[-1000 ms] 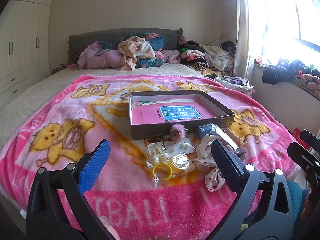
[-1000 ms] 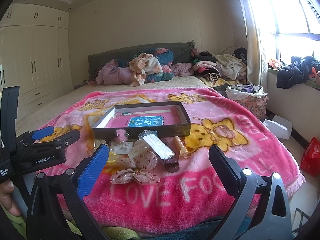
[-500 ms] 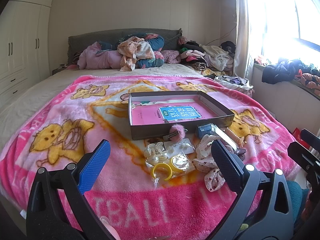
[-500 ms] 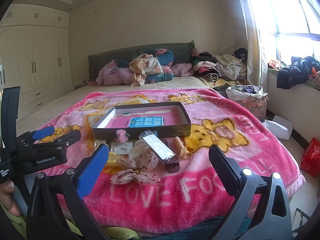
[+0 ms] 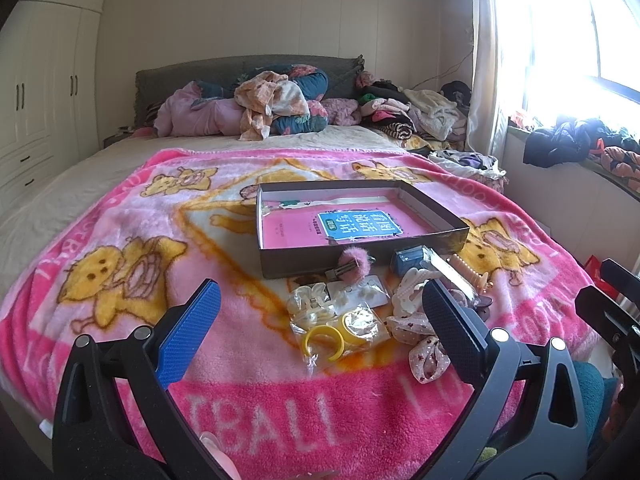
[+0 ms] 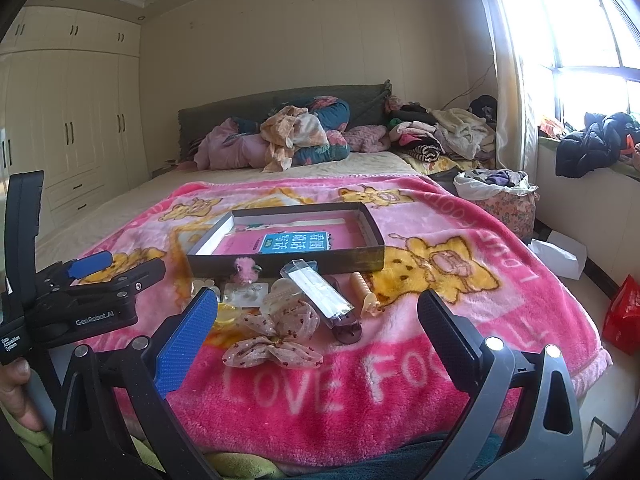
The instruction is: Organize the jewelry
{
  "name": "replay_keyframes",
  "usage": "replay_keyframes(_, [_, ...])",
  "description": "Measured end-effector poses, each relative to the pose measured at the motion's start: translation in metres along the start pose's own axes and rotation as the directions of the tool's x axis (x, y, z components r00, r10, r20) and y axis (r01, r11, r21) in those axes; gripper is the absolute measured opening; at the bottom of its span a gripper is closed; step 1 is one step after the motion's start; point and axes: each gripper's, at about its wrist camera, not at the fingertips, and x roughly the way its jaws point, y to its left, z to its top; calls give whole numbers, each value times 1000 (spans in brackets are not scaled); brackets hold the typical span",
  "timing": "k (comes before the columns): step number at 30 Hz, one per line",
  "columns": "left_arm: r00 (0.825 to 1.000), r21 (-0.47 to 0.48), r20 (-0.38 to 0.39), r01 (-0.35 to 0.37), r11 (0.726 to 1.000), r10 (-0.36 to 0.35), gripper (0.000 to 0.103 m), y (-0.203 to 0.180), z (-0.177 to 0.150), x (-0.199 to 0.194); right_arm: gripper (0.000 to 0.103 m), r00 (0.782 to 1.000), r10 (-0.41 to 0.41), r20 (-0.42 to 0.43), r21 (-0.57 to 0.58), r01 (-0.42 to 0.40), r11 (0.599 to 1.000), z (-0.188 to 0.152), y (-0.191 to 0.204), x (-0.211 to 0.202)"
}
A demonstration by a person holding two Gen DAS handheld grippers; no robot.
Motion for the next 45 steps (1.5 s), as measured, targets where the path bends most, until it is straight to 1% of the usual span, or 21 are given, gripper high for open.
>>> replay_keyframes(3, [1000,-8,-8,-1,1000,1,93,-4,-3,0,97,1000,4,-4,-8,-4,1000,0,4,0])
replay_keyframes(9, [1000,-25,-30,-5,1000,4,93,2,0,8,97,1000,17,-21,-26,-18,1000,-1,11,6])
replay_keyframes(15, [998,-48,-54,-17,999,15,93,17,0,15,97,998,40,-43,-43,-41,998,1,17,14])
replay_keyframes(22, [992,-58,-128,-7,998,-1,93,26,-2,35,97,995,65,-71,-66,-70,995,5,21,29])
replay_keyframes(27, [987,-50,-158,-8,999,0,93,30,0,49,97,992,83,-93,-77,-90,993,9,23,44])
replay_keyframes(33, [980,-50,-198,22,999,-31,93,31,6,68,97,986,93,-138,-75,-104,992,9,17,61])
replay_keyframes(39, [972,-24,-225,65,998,-69,93,21,14,90,97,981,87,-172,-67,-100,993,9,7,77])
replay_keyframes(42, [970,3,-233,70,998,-68,93,14,20,102,97,978,84,-189,-61,-97,993,9,1,84])
replay_keyframes(45, [962,19,-258,101,995,-93,93,7,24,114,97,975,80,-208,-63,-95,993,8,-7,93])
